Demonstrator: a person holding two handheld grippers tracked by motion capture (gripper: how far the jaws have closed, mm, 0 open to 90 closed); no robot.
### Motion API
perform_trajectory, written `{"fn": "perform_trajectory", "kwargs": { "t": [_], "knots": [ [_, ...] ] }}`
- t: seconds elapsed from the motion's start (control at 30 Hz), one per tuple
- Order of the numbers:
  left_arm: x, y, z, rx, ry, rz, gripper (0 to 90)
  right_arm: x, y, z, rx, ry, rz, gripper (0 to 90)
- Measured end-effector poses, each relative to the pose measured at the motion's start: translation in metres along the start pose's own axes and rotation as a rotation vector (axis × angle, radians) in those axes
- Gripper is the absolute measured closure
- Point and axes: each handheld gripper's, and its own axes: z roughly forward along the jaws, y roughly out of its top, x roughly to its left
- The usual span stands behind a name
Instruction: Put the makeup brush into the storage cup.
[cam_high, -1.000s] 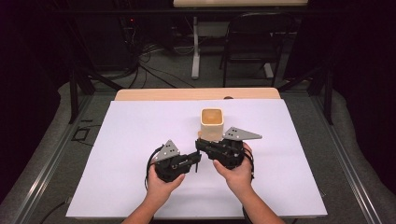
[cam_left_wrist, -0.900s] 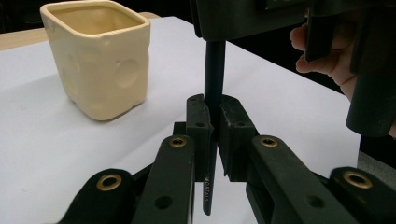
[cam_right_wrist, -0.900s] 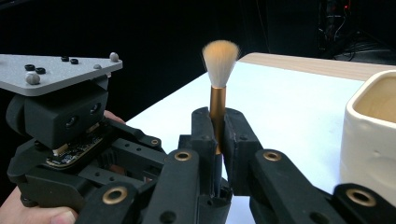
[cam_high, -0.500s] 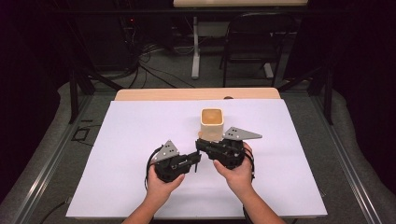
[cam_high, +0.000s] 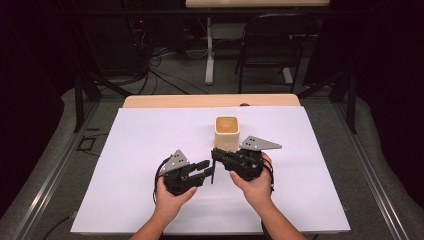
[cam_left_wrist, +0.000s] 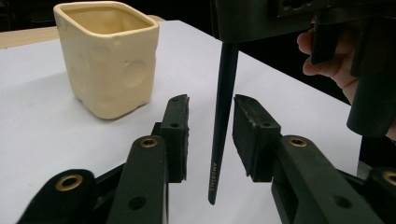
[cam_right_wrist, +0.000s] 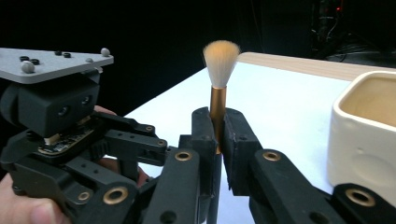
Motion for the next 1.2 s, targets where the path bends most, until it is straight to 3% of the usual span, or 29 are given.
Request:
{"fn": "perform_trajectory", "kwargs": {
  "t": [0.1,0.23,0.33,0.47,0.5,0.63,0.67,0.83,0.9,1.2],
  "knots": [
    [0.001,0.0,0.0,0.004,0.006,0.008,61.9,-0.001,0.001,-0.003,0.018,-0.021,-0.008,84.0],
    [0.004,0.0,0.0,0.002,0.013,0.014,55.7,-0.003,0.001,-0.003,-0.015,-0.034,-0.012,83.9],
    [0.005,-0.001,-0.001,0.002,0.054,0.02,50.7,-0.006,0.001,-0.005,-0.016,-0.046,-0.014,83.9],
    [0.009,-0.001,-0.002,-0.002,0.055,0.012,45.5,-0.009,0.002,-0.009,0.002,-0.066,-0.024,83.9],
    [0.01,-0.001,-0.002,0.0,0.058,0.015,44.6,-0.01,0.001,-0.009,-0.015,-0.064,-0.015,83.9],
    [0.011,-0.001,-0.004,0.001,0.072,0.007,42.8,-0.012,0.002,-0.01,-0.027,-0.07,-0.014,83.9],
    [0.012,-0.001,-0.005,0.0,0.081,0.008,42.4,-0.012,0.003,-0.012,-0.01,-0.08,-0.019,83.9],
    [0.016,-0.002,-0.007,-0.001,0.095,0.005,39.8,-0.016,0.002,-0.011,-0.056,-0.098,-0.031,83.9],
    [0.017,-0.002,-0.008,-0.009,0.101,0.003,39.3,-0.016,0.003,-0.013,-0.03,-0.095,-0.034,83.9],
    [0.022,-0.002,-0.012,-0.026,0.136,-0.009,34.9,-0.021,0.005,-0.019,-0.036,-0.13,-0.039,83.9]
  ]
}}
